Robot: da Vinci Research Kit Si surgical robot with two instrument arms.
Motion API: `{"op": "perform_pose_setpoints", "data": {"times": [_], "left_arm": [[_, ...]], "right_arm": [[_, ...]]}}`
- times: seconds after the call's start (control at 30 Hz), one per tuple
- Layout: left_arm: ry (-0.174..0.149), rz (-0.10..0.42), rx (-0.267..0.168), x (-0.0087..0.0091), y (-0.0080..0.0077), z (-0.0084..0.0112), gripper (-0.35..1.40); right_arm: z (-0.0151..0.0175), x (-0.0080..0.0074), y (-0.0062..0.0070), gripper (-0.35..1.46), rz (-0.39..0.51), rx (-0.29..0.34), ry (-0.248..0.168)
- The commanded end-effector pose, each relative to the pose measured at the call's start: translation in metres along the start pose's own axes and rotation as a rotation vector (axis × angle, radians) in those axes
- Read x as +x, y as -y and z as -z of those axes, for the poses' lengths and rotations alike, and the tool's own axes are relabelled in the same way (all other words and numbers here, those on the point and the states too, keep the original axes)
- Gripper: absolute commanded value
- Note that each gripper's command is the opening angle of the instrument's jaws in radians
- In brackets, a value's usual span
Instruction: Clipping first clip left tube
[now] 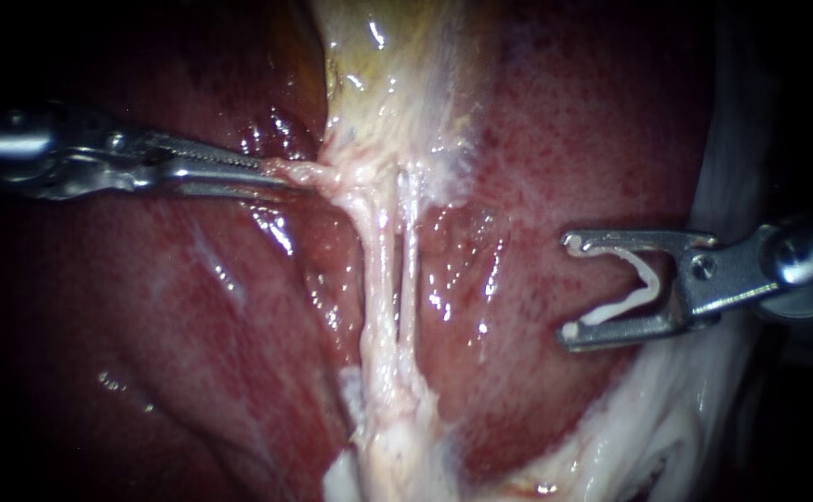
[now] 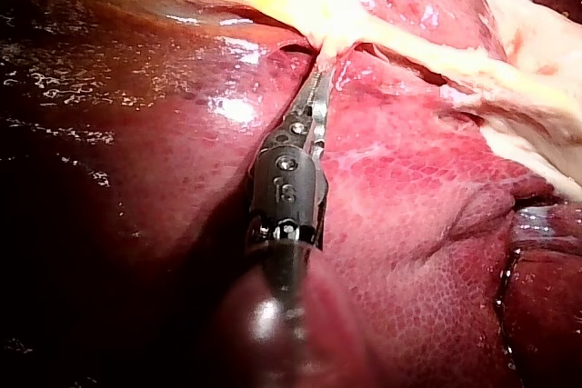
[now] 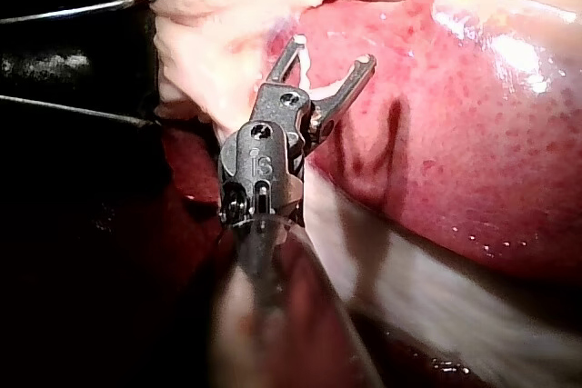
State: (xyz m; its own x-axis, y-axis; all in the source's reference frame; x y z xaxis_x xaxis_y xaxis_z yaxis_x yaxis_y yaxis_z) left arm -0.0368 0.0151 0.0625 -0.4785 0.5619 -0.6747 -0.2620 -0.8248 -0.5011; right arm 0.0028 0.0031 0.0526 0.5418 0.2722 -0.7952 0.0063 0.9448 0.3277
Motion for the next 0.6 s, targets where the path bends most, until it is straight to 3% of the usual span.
{"op": "perform_pose_setpoints", "data": {"times": [0.03, 0.17, 0.37, 0.47, 0.6], "left_arm": [[0.000, 0.001, -0.001, 0.0002, 0.0000, 0.0003, -0.35], [0.000, 0.008, -0.015, 0.0017, -0.0001, 0.0022, -0.35], [-0.017, 0.005, 0.010, 0.0053, -0.0002, 0.0068, -0.35], [-0.025, -0.006, 0.023, 0.0063, -0.0004, 0.0084, -0.35], [-0.031, -0.009, 0.022, 0.0065, -0.0005, 0.0088, -0.35]], "right_arm": [[0.0000, 0.0000, 0.0000, 0.50, 0.000, 0.003, -0.001], [-0.0001, 0.0000, 0.0000, 0.50, 0.000, 0.002, -0.001], [-0.0003, 0.0002, 0.0001, 0.50, 0.000, 0.007, -0.002], [-0.0008, 0.0004, 0.0002, 0.50, 0.000, 0.023, -0.006], [-0.0023, 0.0010, 0.0007, 0.50, 0.002, 0.080, -0.021]]}}
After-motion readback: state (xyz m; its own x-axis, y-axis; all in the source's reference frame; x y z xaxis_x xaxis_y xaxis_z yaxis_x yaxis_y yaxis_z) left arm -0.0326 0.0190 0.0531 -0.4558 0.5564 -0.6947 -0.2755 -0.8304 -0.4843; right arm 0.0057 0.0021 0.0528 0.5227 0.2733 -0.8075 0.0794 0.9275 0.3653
